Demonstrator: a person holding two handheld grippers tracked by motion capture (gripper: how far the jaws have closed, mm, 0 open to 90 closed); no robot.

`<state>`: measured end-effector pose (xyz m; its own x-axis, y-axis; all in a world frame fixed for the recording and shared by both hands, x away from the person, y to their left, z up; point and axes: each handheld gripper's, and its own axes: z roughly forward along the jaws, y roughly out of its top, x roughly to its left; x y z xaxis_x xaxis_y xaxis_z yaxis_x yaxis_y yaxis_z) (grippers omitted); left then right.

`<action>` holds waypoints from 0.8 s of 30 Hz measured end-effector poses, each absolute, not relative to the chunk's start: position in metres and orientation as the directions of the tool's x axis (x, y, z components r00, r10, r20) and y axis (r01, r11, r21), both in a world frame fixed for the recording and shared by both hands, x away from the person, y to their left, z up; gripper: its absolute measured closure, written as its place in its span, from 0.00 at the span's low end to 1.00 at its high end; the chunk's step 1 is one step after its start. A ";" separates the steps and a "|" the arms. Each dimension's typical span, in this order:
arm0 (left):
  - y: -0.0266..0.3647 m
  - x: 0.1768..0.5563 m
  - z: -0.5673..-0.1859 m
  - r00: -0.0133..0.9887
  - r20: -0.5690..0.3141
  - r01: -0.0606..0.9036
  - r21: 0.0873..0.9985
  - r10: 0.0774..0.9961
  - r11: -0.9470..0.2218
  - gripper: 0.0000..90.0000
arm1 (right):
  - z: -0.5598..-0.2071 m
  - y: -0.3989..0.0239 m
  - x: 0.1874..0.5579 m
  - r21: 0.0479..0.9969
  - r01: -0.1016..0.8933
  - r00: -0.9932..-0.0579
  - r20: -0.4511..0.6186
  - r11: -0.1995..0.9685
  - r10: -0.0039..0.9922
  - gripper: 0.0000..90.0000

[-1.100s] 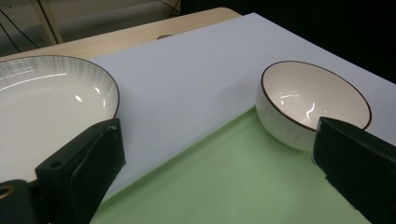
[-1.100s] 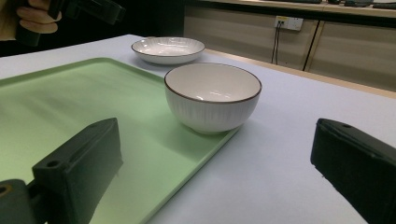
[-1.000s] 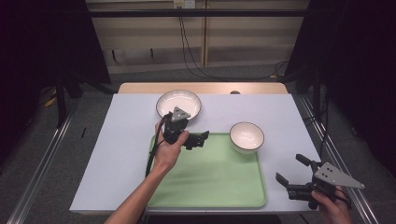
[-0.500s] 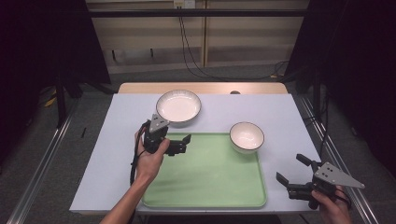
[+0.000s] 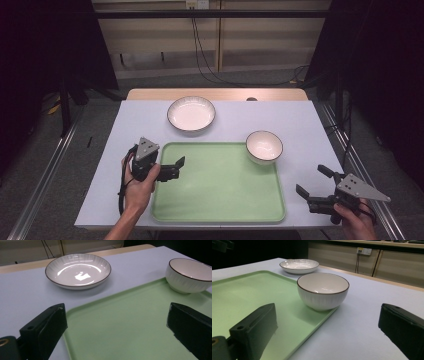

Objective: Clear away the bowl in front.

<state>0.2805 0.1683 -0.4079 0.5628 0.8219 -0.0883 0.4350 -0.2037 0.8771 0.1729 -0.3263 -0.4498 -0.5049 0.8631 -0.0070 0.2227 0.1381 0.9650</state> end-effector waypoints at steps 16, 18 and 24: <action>0.210 0.240 -0.415 0.469 -0.090 0.437 0.888 0.879 -0.142 0.02 | -0.450 -0.326 0.173 0.964 0.229 -0.495 -0.007 0.138 0.869 0.02; 0.215 0.233 -0.415 0.473 -0.101 0.439 0.888 0.875 -0.135 0.02 | -0.450 -0.326 0.173 0.964 0.229 -0.494 -0.006 0.137 0.870 0.02; 0.225 0.218 -0.422 0.471 -0.108 0.453 0.881 0.875 -0.136 0.02 | -0.451 -0.326 0.174 0.962 0.234 -0.491 -0.009 0.141 0.871 0.02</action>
